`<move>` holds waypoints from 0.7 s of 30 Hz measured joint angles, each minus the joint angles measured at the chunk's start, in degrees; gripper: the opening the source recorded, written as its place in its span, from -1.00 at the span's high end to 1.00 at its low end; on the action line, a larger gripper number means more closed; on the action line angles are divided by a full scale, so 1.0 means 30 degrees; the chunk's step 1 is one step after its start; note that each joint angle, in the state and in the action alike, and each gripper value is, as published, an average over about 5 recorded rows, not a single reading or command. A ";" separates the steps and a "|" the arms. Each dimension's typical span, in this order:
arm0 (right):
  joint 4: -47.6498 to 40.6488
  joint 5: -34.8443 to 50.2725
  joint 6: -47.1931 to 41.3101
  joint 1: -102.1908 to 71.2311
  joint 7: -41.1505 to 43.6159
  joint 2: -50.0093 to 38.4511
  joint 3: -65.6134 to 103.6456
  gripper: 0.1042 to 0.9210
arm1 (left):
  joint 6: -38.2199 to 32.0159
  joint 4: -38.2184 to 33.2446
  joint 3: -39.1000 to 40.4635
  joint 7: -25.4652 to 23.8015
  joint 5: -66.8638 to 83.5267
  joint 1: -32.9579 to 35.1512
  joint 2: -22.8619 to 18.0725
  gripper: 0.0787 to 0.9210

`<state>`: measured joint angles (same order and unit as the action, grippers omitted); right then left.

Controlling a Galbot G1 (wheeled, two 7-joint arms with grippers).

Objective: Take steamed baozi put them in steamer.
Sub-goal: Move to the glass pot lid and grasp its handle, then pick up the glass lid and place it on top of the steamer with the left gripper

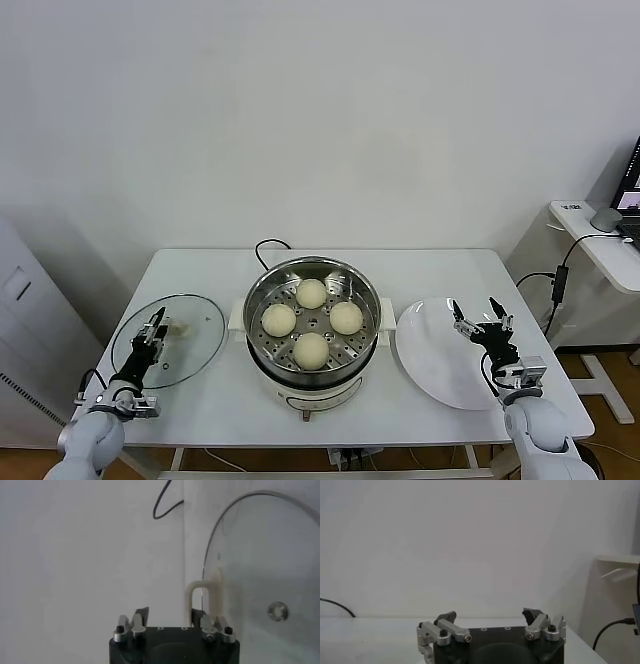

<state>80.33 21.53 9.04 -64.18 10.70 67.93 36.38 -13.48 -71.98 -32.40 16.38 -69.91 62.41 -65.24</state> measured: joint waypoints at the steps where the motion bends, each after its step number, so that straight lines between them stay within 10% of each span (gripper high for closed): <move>1: -0.0024 0.0000 -0.0003 0.0013 -0.0001 0.0001 0.0000 -0.76 | -0.0040 -0.0013 -0.0038 0.0023 0.0054 -0.0006 -0.0006 0.33; 11: -0.0149 -0.0028 -0.0012 0.0151 0.0059 -0.0063 0.0009 -0.76 | 0.0321 -0.1164 -0.0470 -0.0073 0.0796 0.0358 0.0276 0.93; 21: -0.0173 0.0008 -0.0082 0.0446 0.0072 -0.0309 0.0013 -0.76 | 0.2451 -0.4466 -0.0449 -0.1531 0.1849 0.1024 0.1023 0.94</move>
<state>79.81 21.55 8.79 -62.84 10.91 67.01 36.41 -6.13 -85.37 -33.75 11.78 -64.36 65.48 -62.17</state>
